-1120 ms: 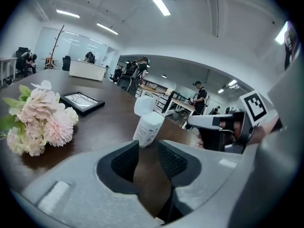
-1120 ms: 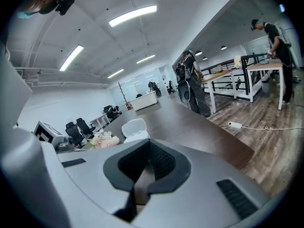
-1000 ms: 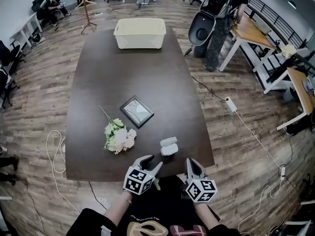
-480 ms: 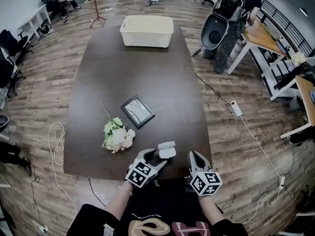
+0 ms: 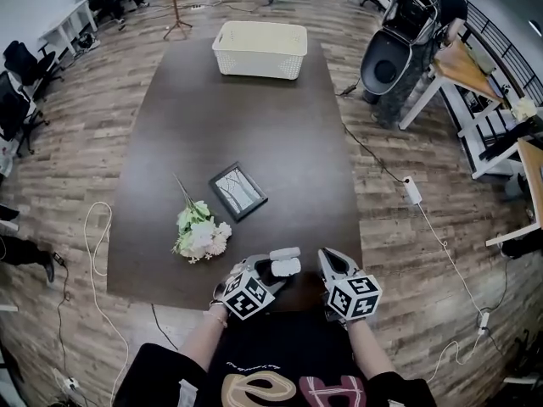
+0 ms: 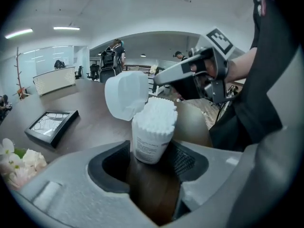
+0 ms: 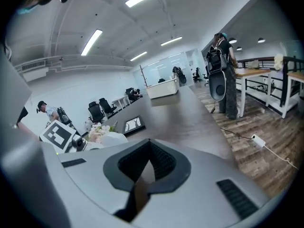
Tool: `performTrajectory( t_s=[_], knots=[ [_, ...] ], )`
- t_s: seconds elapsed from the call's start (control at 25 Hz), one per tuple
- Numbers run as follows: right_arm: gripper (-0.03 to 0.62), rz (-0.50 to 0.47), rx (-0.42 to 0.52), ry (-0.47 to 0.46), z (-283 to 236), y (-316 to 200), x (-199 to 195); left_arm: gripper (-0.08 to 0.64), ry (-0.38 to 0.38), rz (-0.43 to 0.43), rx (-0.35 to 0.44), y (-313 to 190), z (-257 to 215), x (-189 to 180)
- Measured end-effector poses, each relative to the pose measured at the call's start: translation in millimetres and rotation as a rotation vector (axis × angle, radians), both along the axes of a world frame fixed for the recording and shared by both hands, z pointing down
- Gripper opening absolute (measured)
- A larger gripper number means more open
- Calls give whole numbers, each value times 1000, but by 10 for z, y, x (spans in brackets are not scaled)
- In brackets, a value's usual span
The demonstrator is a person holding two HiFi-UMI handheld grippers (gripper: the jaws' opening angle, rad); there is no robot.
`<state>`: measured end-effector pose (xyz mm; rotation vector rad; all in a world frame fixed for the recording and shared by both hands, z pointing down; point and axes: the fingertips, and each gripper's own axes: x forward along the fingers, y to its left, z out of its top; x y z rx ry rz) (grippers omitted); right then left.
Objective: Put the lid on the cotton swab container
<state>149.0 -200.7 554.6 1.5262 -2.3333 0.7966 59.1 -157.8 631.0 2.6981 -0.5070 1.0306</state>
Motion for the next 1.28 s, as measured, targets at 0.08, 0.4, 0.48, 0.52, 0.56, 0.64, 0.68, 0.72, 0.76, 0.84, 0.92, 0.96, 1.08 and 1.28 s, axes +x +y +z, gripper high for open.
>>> performTrajectory(
  t_s=[0.08, 0.4, 0.48, 0.52, 0.56, 0.64, 0.68, 0.72, 0.76, 0.84, 0.92, 0.96, 1.08, 1.28],
  knots=[
    [8, -51, -24, -31, 10, -90, -75, 244, -11, 13, 8, 11, 10, -8],
    [8, -242, -166, -245, 65, -369, -386, 224, -14, 57, 6, 32, 20, -10],
    [8, -275, -156, -239, 23, -420, -436, 222, -15, 58, 3, 32, 25, -7],
    [8, -296, -152, -221, 9, -440, -467, 222, -16, 59, 0, 28, 25, -6],
    [8, -320, -149, -203, 2, -450, -503, 221, -16, 60, -3, 27, 26, -6],
    [8, -371, -147, -183, -11, -430, -587, 221, -17, 61, -8, 34, 33, -6],
    [8, -396, -147, -182, -24, -405, -634, 221, -17, 62, -10, 36, 38, -6],
    [8, -418, -145, -183, -42, -378, -677, 219, -17, 63, -10, 36, 41, -6],
    [8, -436, -142, -180, -60, -354, -712, 221, -16, 63, -10, 34, 41, -6],
    [8, -465, -135, -154, -79, -309, -757, 221, -16, 63, -11, 33, 39, -10],
    [8, -493, -130, -110, -79, -258, -787, 219, -17, 63, -15, 35, 35, -16],
    [7, -511, -129, -91, -80, -219, -808, 221, -18, 64, -17, 34, 33, -20],
    [8, -547, -120, -42, -83, -73, -849, 221, -18, 68, -29, 34, 27, -22],
    [8, -527, -113, -59, -41, 93, -831, 221, -23, 68, -30, 42, 28, -21]
  ],
)
